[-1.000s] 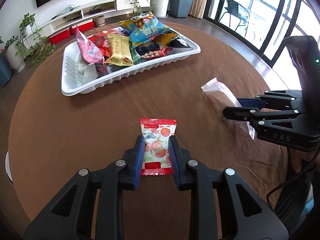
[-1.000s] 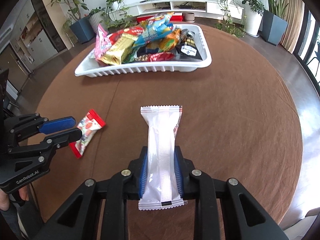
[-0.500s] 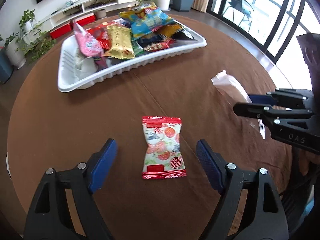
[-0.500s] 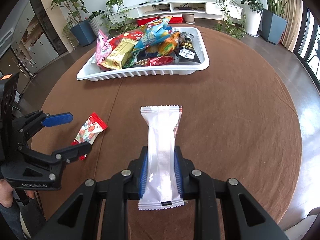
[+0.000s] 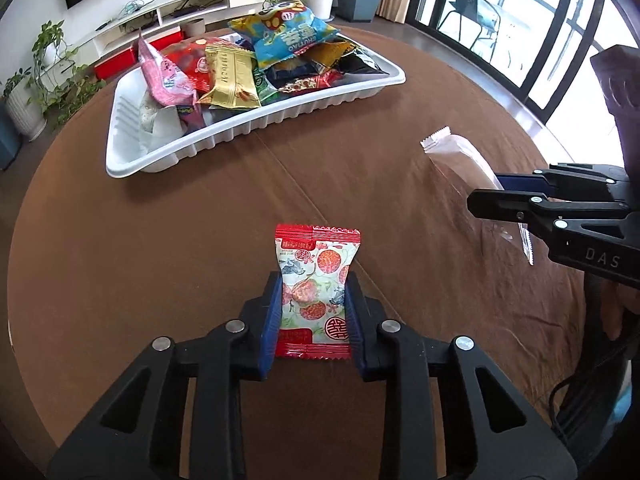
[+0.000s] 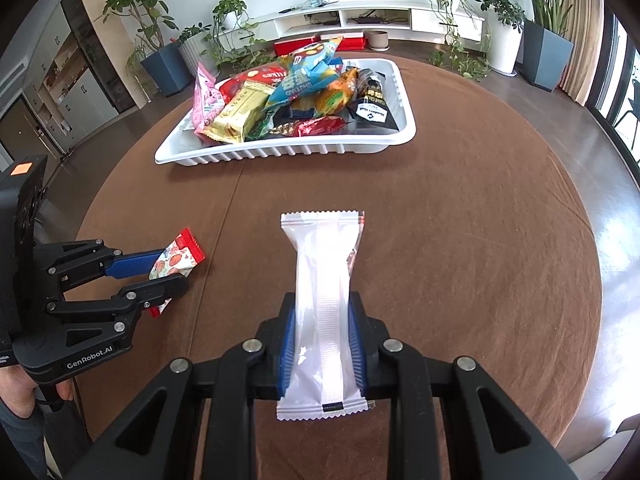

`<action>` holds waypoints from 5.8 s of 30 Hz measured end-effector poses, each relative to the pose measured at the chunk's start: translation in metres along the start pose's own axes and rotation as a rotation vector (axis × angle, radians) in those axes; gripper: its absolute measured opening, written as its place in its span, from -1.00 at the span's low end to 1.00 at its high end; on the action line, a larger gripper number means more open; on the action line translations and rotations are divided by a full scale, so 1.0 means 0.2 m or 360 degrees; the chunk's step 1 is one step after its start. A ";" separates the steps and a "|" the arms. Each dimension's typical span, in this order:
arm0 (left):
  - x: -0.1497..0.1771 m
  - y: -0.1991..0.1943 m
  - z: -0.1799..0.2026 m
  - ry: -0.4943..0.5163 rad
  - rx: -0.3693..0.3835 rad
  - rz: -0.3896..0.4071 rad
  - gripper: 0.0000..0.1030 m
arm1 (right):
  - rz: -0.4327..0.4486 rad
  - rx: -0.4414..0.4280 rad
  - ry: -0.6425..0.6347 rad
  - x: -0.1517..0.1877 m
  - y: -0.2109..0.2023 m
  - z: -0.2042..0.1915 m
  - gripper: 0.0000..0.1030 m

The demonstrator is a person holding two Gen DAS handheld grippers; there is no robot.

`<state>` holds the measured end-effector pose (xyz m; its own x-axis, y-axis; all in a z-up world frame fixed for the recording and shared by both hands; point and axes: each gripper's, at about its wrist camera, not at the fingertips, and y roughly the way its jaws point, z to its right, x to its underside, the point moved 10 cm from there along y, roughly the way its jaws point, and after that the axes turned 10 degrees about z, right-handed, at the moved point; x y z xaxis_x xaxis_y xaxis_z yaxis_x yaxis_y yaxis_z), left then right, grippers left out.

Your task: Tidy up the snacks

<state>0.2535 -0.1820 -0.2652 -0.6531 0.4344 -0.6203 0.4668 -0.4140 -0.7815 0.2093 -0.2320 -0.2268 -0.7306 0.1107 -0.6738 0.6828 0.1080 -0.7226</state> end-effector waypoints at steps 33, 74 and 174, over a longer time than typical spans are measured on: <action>-0.93 -0.23 -0.51 -0.0289 -0.0018 0.0405 -0.48 | 0.0294 -0.0240 0.0110 -0.94 -0.04 -0.12 -0.50; -0.88 0.25 -0.73 -0.0333 -0.0223 0.0307 0.07 | 0.0043 -0.0181 0.0124 -0.97 0.58 -0.22 -0.41; 0.31 -0.84 0.12 -0.0557 -0.0621 0.0491 0.99 | 0.0561 0.0228 -0.0003 0.15 -0.60 -0.20 1.00</action>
<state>0.1210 -0.1047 -0.1715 -0.5795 0.0246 -0.8146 0.8065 -0.1264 -0.5776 0.1054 -0.2028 -0.1532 -0.4514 0.1145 -0.8850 0.8843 -0.0759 -0.4608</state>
